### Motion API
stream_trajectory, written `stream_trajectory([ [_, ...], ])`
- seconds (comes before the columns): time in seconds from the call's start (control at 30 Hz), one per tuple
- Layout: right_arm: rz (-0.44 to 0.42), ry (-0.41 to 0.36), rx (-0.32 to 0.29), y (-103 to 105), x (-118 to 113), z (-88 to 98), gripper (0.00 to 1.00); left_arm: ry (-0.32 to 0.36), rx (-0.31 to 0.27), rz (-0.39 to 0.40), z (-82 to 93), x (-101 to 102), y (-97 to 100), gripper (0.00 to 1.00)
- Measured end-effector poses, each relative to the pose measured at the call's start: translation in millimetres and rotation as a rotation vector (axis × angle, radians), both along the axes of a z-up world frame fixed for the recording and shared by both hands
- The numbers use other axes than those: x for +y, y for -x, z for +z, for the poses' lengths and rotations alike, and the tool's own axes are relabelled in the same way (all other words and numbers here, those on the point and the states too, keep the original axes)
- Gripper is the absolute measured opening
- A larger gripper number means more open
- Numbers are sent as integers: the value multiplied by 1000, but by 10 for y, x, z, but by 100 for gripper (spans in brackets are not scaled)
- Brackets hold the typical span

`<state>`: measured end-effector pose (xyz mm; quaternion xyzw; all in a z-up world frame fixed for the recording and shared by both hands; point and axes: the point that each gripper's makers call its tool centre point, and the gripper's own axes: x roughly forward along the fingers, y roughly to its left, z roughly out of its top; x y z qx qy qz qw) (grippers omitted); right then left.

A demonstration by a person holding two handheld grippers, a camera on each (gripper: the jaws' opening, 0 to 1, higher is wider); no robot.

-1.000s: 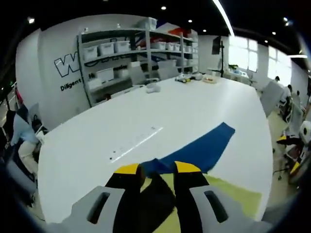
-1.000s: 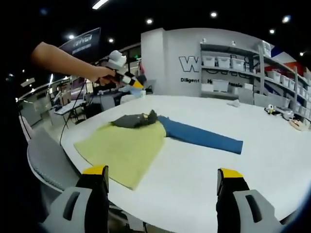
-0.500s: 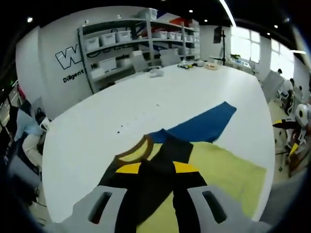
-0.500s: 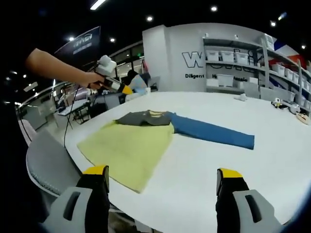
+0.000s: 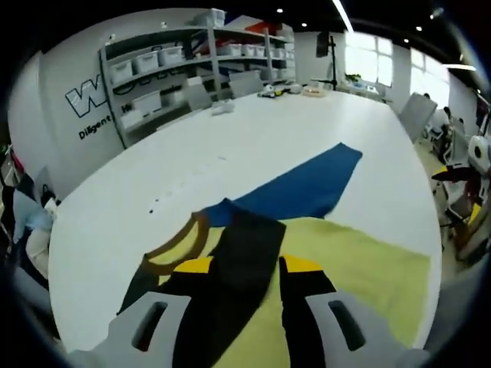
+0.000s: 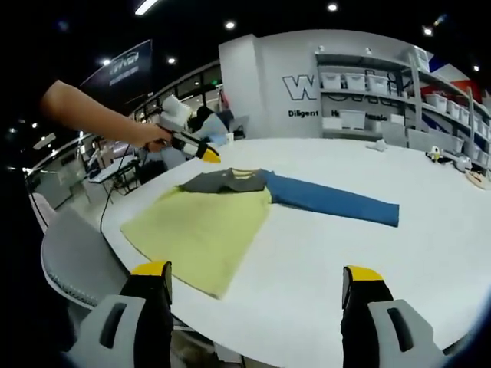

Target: Fold the garment on the visible template until the final outline fits inside the template.

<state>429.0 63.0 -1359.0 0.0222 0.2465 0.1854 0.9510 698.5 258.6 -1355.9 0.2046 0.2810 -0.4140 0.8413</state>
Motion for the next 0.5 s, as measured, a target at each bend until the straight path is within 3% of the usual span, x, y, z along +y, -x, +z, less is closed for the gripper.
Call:
stream_trajectory([
  [0.23, -23, 7, 35, 86, -111, -58, 90, -33, 20, -40, -339, -235, -14, 32],
  [0.5, -44, 14, 75, 175, -237, -190, 90, -35, 19, -55, -507, -445, -62, 31],
])
